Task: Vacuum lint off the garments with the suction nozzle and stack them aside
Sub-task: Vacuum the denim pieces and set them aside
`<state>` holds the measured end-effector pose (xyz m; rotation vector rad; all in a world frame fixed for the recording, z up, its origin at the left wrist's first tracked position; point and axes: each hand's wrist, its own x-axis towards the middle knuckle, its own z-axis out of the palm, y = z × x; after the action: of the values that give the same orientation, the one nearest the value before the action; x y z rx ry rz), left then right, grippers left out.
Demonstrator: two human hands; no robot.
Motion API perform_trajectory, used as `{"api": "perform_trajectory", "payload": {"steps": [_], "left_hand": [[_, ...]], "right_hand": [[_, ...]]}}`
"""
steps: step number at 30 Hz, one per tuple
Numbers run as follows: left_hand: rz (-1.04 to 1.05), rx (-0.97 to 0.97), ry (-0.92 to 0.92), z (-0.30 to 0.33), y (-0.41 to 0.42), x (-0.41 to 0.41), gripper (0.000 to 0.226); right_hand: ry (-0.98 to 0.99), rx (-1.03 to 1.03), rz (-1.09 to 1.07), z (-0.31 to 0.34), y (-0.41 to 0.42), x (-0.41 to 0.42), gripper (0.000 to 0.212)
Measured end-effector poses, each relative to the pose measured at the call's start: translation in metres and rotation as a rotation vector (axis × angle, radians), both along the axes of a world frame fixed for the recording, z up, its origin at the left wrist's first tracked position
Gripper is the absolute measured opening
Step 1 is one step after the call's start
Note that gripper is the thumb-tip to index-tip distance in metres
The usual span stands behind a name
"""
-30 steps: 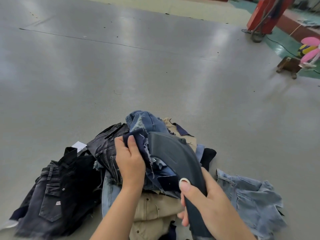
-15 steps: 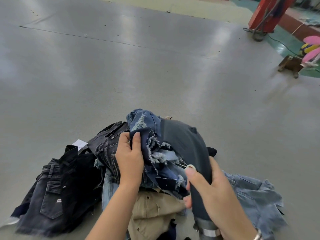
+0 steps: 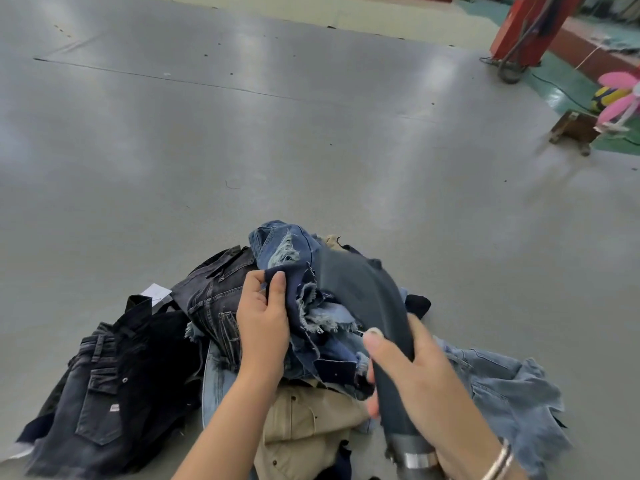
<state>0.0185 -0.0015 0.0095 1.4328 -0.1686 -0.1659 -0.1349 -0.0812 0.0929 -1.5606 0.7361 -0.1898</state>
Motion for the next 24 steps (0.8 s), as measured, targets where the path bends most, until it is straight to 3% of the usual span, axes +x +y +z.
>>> {"api": "perform_trajectory", "payload": {"steps": [3, 8, 14, 19, 24], "left_hand": [[-0.033, 0.007, 0.021, 0.0, -0.002, -0.001, 0.012], [-0.07, 0.036, 0.009, -0.001, -0.002, -0.006, 0.013], [-0.062, 0.038, 0.06, 0.001, -0.001, 0.001, 0.012], [-0.075, 0.095, -0.008, 0.003, -0.002, -0.004, 0.012], [-0.041, 0.093, 0.024, 0.004, -0.001, 0.002, 0.013]], "right_hand": [[-0.005, 0.065, 0.046, -0.005, 0.009, 0.001, 0.005], [-0.024, 0.056, -0.099, 0.003, -0.011, 0.008, 0.013], [0.015, 0.055, 0.083, -0.003, 0.005, -0.003, 0.007], [-0.001, -0.005, -0.058, 0.004, -0.01, 0.005, 0.012], [0.031, 0.012, 0.098, -0.003, 0.006, -0.003, 0.007]]}}
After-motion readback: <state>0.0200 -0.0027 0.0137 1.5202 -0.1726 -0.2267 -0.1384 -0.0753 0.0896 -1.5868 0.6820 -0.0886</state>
